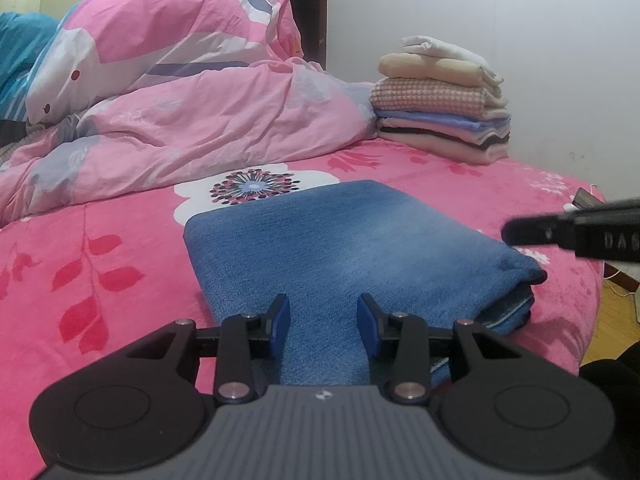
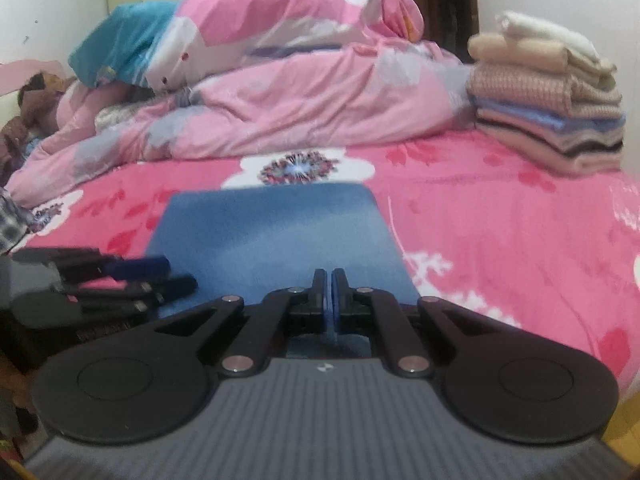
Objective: Fold clothes
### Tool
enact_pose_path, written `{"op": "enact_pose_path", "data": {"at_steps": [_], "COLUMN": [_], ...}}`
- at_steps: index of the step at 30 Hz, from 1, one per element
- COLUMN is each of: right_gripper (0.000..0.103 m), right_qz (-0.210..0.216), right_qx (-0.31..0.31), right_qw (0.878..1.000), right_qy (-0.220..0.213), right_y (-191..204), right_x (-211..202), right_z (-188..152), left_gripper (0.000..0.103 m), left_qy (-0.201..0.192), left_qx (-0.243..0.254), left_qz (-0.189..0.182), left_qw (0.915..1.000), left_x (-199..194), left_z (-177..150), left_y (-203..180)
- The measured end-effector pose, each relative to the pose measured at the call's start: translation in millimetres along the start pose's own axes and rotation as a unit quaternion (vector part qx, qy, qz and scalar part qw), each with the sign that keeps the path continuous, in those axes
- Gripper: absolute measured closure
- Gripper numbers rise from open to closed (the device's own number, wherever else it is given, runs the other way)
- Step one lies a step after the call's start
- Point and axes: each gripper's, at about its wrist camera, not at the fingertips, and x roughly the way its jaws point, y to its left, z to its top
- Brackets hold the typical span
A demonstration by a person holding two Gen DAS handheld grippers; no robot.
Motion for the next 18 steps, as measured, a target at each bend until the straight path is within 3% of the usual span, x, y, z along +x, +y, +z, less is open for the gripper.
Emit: {"op": "enact_pose_path", "data": {"at_steps": [7,13,18], "right_gripper": [0.100,0.101,0.101], "right_qz": [0.013,0.019,0.022], "right_qx": [0.009,0.027,0.028], "right_qw": [1.000,0.999,0.998], "right_qy": [0.000,0.040,0.045], "right_y": [3,-4,-3], "right_x": [19,47,47], "right_z": [11,-16,-16], "left_gripper": [0.064,0.064,0.064], "left_qy": [0.001,0.003,0.005], "left_qx": [0.000,0.004,0.003], "left_qz": [0.001,0.002,-0.002], "left_qw": [1.0000,1.0000,1.0000], "left_x": [-1,0,0], "left_z": [0,0,2], "left_y": [-1,-2,0]}}
